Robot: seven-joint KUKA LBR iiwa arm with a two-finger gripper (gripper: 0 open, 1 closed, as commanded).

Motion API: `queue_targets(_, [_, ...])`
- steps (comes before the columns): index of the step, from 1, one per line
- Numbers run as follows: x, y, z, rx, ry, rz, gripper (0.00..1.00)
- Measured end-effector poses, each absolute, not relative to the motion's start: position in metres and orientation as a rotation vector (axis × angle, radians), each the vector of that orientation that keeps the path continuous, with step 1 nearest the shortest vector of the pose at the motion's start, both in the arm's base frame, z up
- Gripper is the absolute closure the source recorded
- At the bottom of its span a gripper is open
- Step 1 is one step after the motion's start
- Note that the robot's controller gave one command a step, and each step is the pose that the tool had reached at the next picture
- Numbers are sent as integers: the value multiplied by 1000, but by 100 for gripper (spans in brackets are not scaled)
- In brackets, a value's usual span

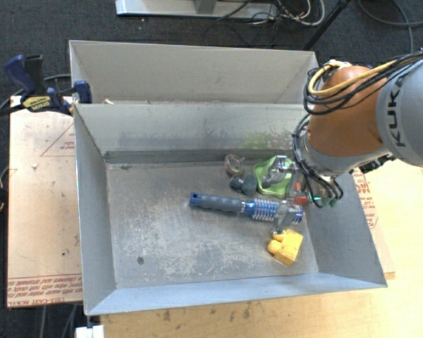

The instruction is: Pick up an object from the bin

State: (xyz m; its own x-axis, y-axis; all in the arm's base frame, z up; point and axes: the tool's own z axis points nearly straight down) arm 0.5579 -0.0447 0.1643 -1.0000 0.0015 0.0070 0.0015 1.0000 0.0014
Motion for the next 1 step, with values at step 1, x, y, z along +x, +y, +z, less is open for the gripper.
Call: queue_targets(1, [550,-72,76,-209,-3139,-3,0])
